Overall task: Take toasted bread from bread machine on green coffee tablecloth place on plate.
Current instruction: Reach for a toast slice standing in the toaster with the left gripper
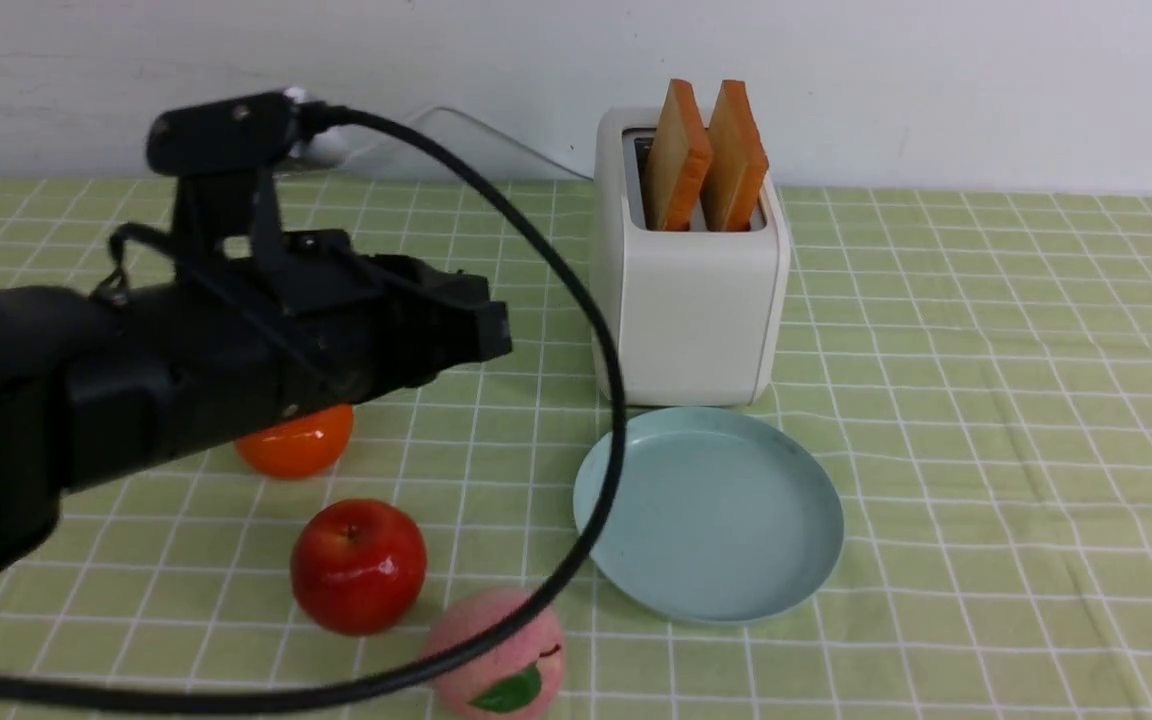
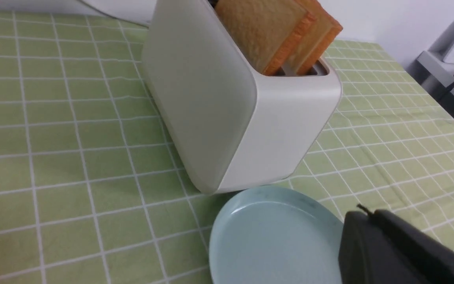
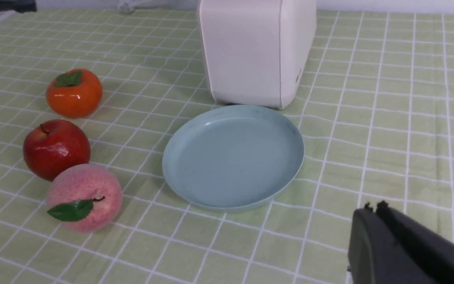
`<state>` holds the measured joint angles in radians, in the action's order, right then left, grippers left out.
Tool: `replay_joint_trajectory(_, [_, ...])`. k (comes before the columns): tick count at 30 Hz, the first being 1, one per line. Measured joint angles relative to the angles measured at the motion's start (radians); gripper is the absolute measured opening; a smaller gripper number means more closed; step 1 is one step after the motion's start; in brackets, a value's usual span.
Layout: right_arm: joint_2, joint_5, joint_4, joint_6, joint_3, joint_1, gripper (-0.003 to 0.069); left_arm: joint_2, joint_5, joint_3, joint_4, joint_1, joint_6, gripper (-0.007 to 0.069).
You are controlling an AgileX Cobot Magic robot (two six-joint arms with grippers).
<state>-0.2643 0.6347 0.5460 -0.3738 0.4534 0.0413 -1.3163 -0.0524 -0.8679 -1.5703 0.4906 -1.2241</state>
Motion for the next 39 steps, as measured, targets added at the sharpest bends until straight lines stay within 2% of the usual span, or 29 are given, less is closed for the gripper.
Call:
replay_joint_trajectory(6, [0.0, -0.157, 0.052, -0.068, 0.0, 0.0, 0.0, -0.148, -0.056, -0.113, -0.111, 0.002, -0.131, 0.0003])
replay_joint_trajectory(10, [0.0, -0.242, 0.102, -0.093, 0.0, 0.0, 0.0003, -0.228, -0.076, -0.193, -0.144, 0.002, -0.232, 0.0078])
replay_joint_trajectory(13, [0.0, -0.26, 0.12, -0.106, 0.0, 0.0, 0.0003, -0.302, -0.141, -0.273, -0.145, 0.002, -0.293, 0.02])
replay_joint_trajectory(15, [0.0, -0.261, 0.123, -0.111, 0.0, 0.0, 0.0003, -0.324, -0.159, -0.297, -0.145, 0.002, -0.3, 0.024])
replay_joint_trajectory(18, [-0.001, -0.268, 0.124, -0.115, 0.0, 0.0, 0.0006, -0.414, -0.182, -0.397, -0.145, 0.003, -0.308, 0.0374])
replay_joint_trajectory(22, [-0.001, -0.282, 0.129, -0.115, 0.0, 0.0, 0.0006, -0.511, -0.172, -0.505, -0.145, 0.003, -0.315, 0.0447])
replay_joint_trajectory(39, [-0.002, -0.274, 0.132, -0.115, 0.0, 0.0, 0.0006, -0.811, -0.01, -0.865, -0.152, 0.003, -0.378, 0.0467])
